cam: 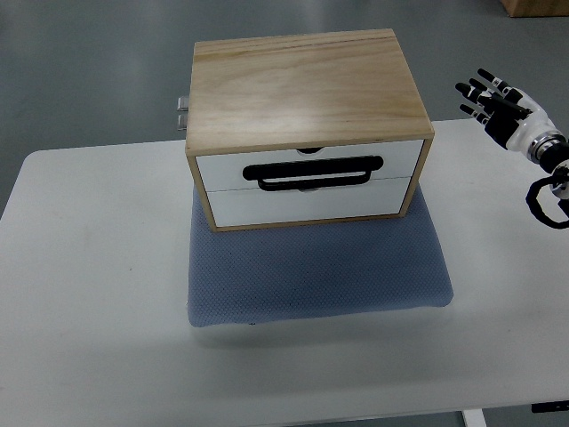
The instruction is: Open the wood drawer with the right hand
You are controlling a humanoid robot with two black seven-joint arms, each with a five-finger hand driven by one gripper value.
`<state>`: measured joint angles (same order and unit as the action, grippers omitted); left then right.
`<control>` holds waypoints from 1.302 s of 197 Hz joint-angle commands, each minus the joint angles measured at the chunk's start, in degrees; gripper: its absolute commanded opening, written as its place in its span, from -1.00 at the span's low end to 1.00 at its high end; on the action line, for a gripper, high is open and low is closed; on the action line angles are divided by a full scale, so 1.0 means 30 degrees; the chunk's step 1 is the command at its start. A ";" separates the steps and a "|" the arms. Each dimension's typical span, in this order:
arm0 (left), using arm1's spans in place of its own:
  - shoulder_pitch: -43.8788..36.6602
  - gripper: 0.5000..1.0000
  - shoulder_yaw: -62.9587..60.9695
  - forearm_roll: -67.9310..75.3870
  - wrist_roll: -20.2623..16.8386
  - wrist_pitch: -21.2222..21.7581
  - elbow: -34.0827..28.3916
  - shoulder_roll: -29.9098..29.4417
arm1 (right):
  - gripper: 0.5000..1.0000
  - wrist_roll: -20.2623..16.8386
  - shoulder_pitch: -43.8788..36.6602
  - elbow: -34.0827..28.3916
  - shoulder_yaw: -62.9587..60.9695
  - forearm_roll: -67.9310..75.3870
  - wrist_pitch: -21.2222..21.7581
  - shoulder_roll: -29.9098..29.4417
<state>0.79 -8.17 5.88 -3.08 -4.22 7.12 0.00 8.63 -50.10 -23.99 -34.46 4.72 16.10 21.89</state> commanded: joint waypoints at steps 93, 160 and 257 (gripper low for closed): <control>0.0000 1.00 -0.0001 0.0002 0.0000 0.0000 -0.0001 0.0000 | 0.78 0.0022 0.0177 0.0117 0.0030 0.0096 0.0699 0.0525; 0.0000 1.00 -0.0001 0.0002 0.0000 0.0000 -0.0001 0.0000 | 0.78 -0.0007 -0.0145 0.0058 0.0059 0.0066 0.1343 0.1520; 0.0000 1.00 -0.0001 0.0002 0.0000 0.0000 -0.0001 0.0000 | 0.78 0.0022 -0.3485 -0.2960 0.3663 -0.0783 0.2163 0.5476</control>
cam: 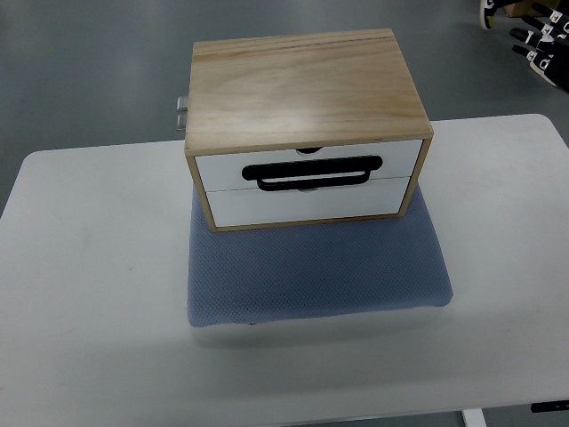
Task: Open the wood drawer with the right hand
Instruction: 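Swing the right hand over the box top toward the drawer front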
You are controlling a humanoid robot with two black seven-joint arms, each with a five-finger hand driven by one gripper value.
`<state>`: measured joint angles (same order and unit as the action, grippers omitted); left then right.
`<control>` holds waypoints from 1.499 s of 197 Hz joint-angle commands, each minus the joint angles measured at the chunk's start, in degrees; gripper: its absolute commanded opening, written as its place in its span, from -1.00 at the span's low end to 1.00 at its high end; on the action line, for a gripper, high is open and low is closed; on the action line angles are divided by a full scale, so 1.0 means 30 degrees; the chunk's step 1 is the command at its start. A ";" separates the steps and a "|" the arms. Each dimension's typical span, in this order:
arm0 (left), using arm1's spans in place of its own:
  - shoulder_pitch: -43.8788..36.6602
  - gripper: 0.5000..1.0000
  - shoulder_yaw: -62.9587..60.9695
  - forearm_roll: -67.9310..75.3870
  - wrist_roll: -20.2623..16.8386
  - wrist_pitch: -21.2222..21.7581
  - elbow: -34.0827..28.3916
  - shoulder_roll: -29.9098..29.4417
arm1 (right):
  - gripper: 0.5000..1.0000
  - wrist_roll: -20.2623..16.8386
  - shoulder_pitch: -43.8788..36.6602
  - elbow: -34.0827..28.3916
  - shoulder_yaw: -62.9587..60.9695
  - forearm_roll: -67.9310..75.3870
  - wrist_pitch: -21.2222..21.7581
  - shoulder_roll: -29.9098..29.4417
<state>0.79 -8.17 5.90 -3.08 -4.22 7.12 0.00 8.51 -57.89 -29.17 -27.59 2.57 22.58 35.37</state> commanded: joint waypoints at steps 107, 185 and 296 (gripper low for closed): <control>0.0001 1.00 0.0000 -0.0002 0.0000 0.0000 0.0000 0.0000 | 0.78 0.0062 -0.6923 -0.7296 0.7583 -0.2086 0.3987 0.4966; 0.0001 1.00 0.0000 -0.0002 0.0000 0.0000 0.0000 0.0000 | 0.78 0.0033 -1.1493 -1.2130 1.1479 -0.5750 0.4141 0.5787; 0.0001 1.00 0.0000 -0.0002 0.0000 0.0000 0.0000 0.0000 | 0.78 -0.0172 -1.6445 -1.5324 1.6753 -0.5897 0.4141 0.4088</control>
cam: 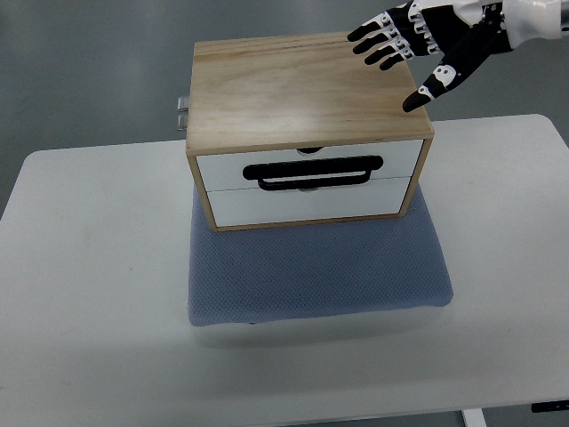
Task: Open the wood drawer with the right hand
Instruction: 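Swing the right hand over the box top toward the drawer front, then lower the right hand onto the upper drawer's black handle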
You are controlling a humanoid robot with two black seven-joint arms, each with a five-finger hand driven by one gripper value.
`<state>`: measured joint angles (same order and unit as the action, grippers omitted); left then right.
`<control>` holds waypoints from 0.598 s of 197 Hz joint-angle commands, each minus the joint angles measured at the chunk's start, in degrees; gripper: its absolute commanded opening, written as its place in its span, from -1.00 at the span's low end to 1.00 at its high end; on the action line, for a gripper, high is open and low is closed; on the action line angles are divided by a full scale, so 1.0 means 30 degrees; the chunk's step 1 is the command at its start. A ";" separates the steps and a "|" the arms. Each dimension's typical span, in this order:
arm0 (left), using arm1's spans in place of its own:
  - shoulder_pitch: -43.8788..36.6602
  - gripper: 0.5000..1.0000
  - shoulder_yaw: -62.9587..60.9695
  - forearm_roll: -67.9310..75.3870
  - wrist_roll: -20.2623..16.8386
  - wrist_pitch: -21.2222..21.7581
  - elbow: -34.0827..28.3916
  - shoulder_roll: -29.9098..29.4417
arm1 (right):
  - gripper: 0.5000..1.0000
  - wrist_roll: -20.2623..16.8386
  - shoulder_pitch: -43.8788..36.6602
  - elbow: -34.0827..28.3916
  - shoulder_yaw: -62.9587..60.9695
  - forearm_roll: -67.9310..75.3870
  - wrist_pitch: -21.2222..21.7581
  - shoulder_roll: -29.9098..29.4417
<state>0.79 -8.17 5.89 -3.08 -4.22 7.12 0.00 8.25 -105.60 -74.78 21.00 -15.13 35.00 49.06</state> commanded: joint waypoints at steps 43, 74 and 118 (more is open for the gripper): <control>0.0001 1.00 0.0000 -0.0001 0.0000 0.0000 -0.0002 0.0000 | 0.78 -0.0171 -0.2359 -0.0209 0.2669 -0.0084 -0.0001 -0.1880; 0.0001 1.00 0.0000 -0.0001 0.0000 0.0000 -0.0002 0.0000 | 0.78 -0.0142 -0.3560 -0.0209 0.4690 -0.0084 -0.0001 -0.2964; 0.0001 1.00 0.0000 -0.0001 0.0000 0.0000 -0.0002 0.0000 | 0.78 -0.0200 -0.4000 -0.0209 0.5160 -0.0114 -0.0001 -0.4077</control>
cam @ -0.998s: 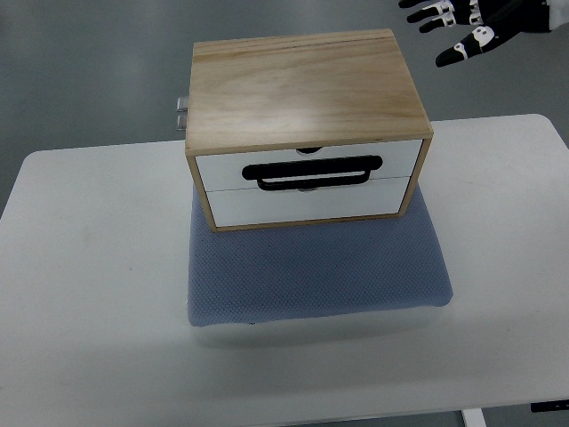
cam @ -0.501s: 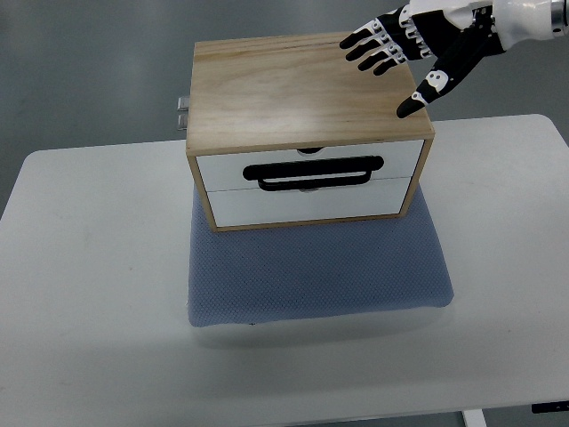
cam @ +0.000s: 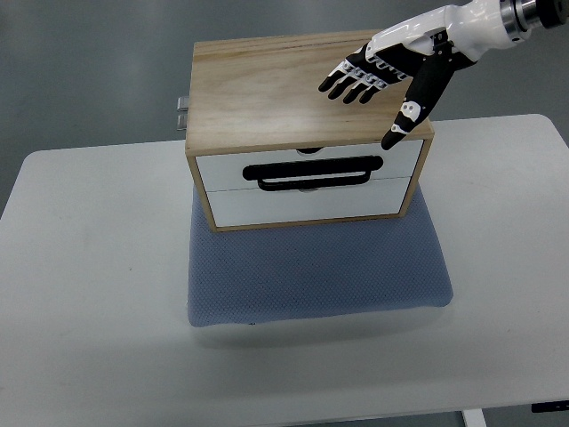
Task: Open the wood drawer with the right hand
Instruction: 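Lower the right hand onto the upper drawer's black handle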
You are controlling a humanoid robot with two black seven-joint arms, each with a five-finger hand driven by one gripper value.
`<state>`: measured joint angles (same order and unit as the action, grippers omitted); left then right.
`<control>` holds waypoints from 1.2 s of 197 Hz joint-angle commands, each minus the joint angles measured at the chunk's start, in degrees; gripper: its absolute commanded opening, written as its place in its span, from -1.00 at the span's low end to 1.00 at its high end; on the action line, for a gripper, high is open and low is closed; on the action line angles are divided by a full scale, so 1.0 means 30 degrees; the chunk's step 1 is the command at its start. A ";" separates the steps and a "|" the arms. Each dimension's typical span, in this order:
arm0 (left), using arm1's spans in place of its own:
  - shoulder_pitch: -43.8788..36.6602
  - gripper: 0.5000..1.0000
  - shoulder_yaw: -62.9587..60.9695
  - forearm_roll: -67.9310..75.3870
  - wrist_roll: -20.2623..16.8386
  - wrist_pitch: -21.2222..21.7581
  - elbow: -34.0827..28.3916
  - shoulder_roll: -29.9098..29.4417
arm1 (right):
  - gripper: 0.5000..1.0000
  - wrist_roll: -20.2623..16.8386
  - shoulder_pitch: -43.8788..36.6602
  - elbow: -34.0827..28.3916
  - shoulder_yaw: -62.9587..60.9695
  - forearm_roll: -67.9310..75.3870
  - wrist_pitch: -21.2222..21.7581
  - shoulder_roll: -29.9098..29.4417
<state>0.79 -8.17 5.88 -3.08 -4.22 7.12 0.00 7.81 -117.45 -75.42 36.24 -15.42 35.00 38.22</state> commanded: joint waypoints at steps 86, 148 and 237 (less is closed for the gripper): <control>-0.0001 1.00 0.0000 0.0002 0.0000 0.0000 -0.0002 0.0000 | 0.78 -0.0495 -0.0194 0.0002 -0.0214 0.0160 -0.0001 -0.2048; -0.0001 1.00 0.0000 0.0002 0.0000 0.0000 -0.0002 0.0000 | 0.78 -0.0700 -0.0018 0.0002 -0.0214 0.0189 -0.0001 -0.3454; -0.0001 1.00 0.0000 0.0002 0.0000 0.0000 -0.0002 0.0000 | 0.78 -0.1989 0.0948 0.0031 -0.0185 0.0219 -0.0001 -0.4597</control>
<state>0.79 -8.17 5.89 -3.08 -4.22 7.12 0.00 2.83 -115.33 -75.33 35.68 -14.77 35.00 24.94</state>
